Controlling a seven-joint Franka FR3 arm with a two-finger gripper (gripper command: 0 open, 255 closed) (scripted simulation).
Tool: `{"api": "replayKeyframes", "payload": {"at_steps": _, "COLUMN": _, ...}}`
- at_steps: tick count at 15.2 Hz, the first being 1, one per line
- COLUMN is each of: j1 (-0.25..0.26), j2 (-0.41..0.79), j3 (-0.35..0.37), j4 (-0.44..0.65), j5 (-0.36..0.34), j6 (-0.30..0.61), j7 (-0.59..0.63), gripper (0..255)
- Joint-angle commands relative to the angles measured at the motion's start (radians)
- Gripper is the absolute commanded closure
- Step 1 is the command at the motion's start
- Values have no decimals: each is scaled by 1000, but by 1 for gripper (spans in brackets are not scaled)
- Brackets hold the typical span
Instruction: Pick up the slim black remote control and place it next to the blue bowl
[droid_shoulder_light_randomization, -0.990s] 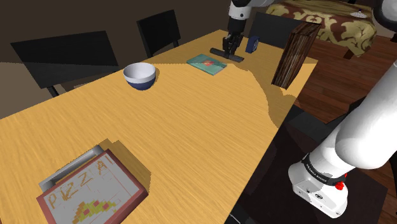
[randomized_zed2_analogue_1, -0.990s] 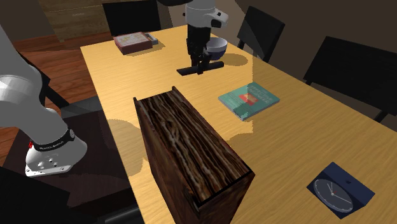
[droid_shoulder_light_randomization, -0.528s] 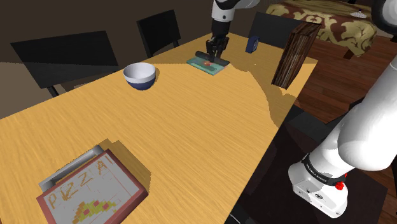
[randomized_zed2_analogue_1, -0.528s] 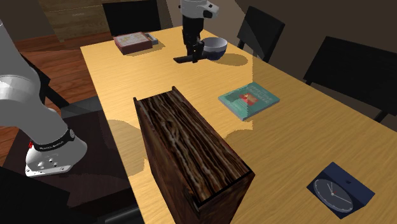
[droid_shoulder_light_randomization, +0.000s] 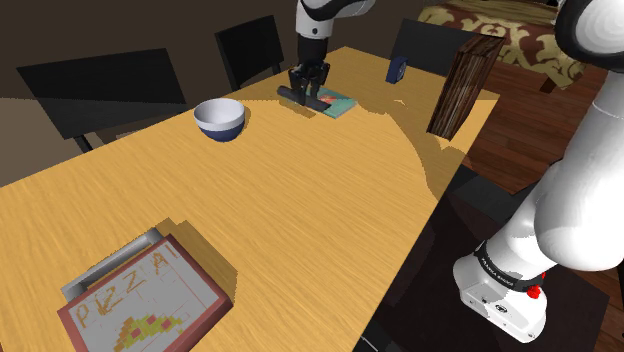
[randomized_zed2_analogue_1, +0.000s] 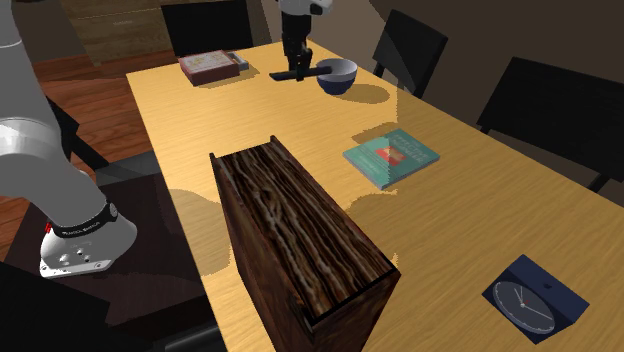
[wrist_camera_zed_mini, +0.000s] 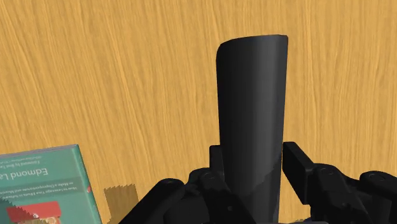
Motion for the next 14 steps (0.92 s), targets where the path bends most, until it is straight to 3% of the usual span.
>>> {"api": "replayKeyframes", "payload": {"at_steps": 1, "j1": 27, "j2": 26, "j3": 17, "j4": 35, "j5": -4, "j6": -4, "j7": 46, "gripper": 255}}
{"api": "replayKeyframes", "payload": {"at_steps": 8, "j1": 117, "j2": 174, "j3": 61, "j4": 248, "j5": -22, "j6": -58, "j7": 186, "gripper": 255}}
{"api": "replayKeyframes", "payload": {"at_steps": 14, "j1": 117, "j2": 180, "j3": 60, "j4": 176, "j5": -20, "j6": 19, "j7": 180, "gripper": 255}}
